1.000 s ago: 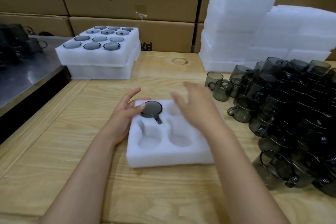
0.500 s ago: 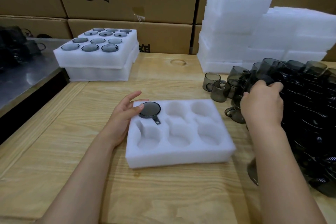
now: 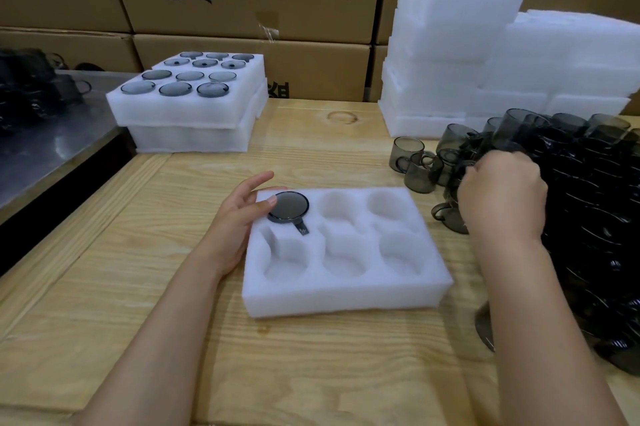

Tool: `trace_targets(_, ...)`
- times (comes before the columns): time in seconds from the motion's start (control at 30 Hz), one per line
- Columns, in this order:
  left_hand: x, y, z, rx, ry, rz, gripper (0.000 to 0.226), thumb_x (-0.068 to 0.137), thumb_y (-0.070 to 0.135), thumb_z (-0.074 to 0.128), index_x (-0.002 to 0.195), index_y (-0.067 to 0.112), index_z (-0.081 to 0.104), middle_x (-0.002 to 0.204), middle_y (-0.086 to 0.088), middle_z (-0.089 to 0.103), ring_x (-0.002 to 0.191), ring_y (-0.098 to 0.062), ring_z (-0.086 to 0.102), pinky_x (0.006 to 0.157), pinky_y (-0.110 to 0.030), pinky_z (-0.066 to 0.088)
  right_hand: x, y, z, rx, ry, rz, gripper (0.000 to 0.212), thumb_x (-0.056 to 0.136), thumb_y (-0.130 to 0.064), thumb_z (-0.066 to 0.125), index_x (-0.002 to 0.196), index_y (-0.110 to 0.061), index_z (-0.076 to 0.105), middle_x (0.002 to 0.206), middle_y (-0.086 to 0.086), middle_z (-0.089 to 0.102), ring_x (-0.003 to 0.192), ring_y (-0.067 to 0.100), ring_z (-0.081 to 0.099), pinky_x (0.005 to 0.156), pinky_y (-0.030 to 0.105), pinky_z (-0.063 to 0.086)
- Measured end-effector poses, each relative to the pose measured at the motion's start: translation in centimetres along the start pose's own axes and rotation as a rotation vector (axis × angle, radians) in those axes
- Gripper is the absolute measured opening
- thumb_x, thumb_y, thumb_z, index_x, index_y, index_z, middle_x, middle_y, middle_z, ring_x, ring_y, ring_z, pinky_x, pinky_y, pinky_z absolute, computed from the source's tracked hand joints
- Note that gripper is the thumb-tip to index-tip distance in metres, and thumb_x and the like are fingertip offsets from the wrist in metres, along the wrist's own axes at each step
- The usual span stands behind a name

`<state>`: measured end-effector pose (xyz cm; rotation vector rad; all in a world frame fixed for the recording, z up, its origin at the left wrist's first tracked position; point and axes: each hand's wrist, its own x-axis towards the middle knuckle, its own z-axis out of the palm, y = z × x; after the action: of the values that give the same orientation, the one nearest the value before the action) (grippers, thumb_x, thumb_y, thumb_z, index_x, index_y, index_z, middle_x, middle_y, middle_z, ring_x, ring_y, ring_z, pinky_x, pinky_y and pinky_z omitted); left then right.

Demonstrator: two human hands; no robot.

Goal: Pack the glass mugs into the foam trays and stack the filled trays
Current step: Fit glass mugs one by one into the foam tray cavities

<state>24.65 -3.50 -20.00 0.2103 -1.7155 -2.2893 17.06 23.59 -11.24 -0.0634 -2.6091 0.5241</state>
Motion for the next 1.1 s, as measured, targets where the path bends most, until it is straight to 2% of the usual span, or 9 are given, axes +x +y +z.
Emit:
trace_targets(0.1, 0.0, 0.1, 0.0, -0.015, -0.016, 0.013, 0.051, 0.075, 0.011, 0.063, 0.125, 0.021, 0.056, 0.099, -0.006, 0.072, 0.084, -0.022, 0.071, 0.066, -0.03, 0.057, -1.4, -2.2, 0.0, 0.168, 0.069, -0.178, 0.02, 0.092, -0.021, 0.055, 0.097, -0.003, 0.062, 0.104, 0.018, 0.058, 0.092, 0.038, 0.055, 0.07, 0.035, 0.035)
trace_targets(0.23, 0.0, -0.1, 0.0, 0.023, -0.032, 0.029, 0.06, 0.071, 0.003, 0.071, 0.127, 0.019, 0.056, 0.097, -0.001, 0.073, 0.086, -0.022, 0.07, 0.068, -0.031, 0.057, -4.3, -5.2, 1.6, 0.586, -0.136, -0.301, 0.009, 0.089, -0.02, 0.059, 0.087, -0.016, 0.051, 0.077, -0.007, 0.055, 0.075, 0.02, 0.055, 0.068, 0.03, 0.038)
trace_targets(0.37, 0.0, -0.2, -0.1, 0.045, -0.03, 0.04, 0.051, 0.078, -0.003, 0.061, 0.124, 0.019, 0.059, 0.096, 0.01, 0.072, 0.088, -0.019, 0.07, 0.067, -0.029, 0.056, -5.5, -5.8, 2.8, 0.704, -0.199, -0.327, 0.011, 0.092, -0.032, 0.055, 0.092, -0.025, 0.046, 0.067, -0.014, 0.052, 0.062, 0.002, 0.05, 0.055, 0.017, 0.031)
trace_targets(0.53, 0.1, -0.3, 0.0, 0.023, -0.033, 0.009, 0.054, 0.067, 0.003, 0.06, 0.119, 0.019, 0.063, 0.11, -0.009, 0.068, 0.093, -0.027, 0.067, 0.081, -0.039, 0.054, -4.8, -5.2, 3.3, 0.775, -0.225, -0.328, 0.018, 0.085, -0.033, 0.065, 0.078, -0.017, 0.061, 0.076, -0.002, 0.06, 0.066, 0.005, 0.051, 0.061, 0.012, 0.035)
trace_targets(0.73, 0.3, -0.3, -0.2, 0.027, -0.068, 0.014, 0.053, 0.065, 0.001, 0.058, 0.116, 0.018, 0.064, 0.103, -0.003, 0.072, 0.089, -0.024, 0.069, 0.073, -0.033, 0.057, -4.2, -4.6, 3.8, 0.784, -0.26, -0.326, 0.019, 0.081, -0.025, 0.071, 0.068, -0.018, 0.058, 0.085, -0.006, 0.054, 0.066, 0.014, 0.052, 0.062, 0.014, 0.036)
trace_targets(0.83, 0.2, -0.3, -0.2, 0.031, -0.08, 0.014, 0.054, 0.065, 0.0, 0.057, 0.116, 0.018, 0.064, 0.102, -0.004, 0.072, 0.088, -0.024, 0.069, 0.073, -0.033, 0.057, -4.0, -4.3, 3.8, 0.805, -0.256, -0.348, 0.017, 0.079, -0.024, 0.074, 0.07, -0.015, 0.063, 0.105, -0.005, 0.047, 0.065, 0.001, 0.049, 0.063, 0.005, 0.035)
trace_targets(0.93, 0.2, -0.3, -0.1, 0.02, -0.08, 0.016, 0.054, 0.065, -0.001, 0.057, 0.115, 0.018, 0.064, 0.101, -0.004, 0.072, 0.087, -0.023, 0.069, 0.071, -0.032, 0.056, -4.0, -4.2, 4.0, 0.785, -0.318, -0.357, 0.017, 0.078, -0.025, 0.074, 0.066, -0.018, 0.064, 0.12, 0.002, 0.051, 0.084, -0.004, 0.047, 0.064, 0.002, 0.035)
trace_targets(1.0, 0.2, -0.3, 0.0, 0.014, -0.08, 0.017, 0.054, 0.064, -0.001, 0.057, 0.115, 0.017, 0.064, 0.1, -0.004, 0.072, 0.086, -0.023, 0.069, 0.07, -0.031, 0.056, -4.2, -4.3, 4.2, 0.775, -0.355, -0.347, 0.021, 0.077, -0.026, 0.074, 0.062, -0.019, 0.061, 0.098, -0.002, 0.067, 0.074, 0.007, 0.053, 0.058, 0.006, 0.035)
trace_targets(1.1, 0.1, -0.3, 0.0, 0.015, -0.083, 0.019, 0.054, 0.065, -0.001, 0.057, 0.115, 0.017, 0.064, 0.099, -0.003, 0.072, 0.085, -0.022, 0.069, 0.069, -0.03, 0.056, -4.5, -4.4, 4.2, 0.705, -0.38, -0.367, 0.023, 0.079, -0.027, 0.073, 0.063, -0.017, 0.06, 0.059, -0.014, 0.059, 0.079, 0.015, 0.058, 0.061, 0.013, 0.036)
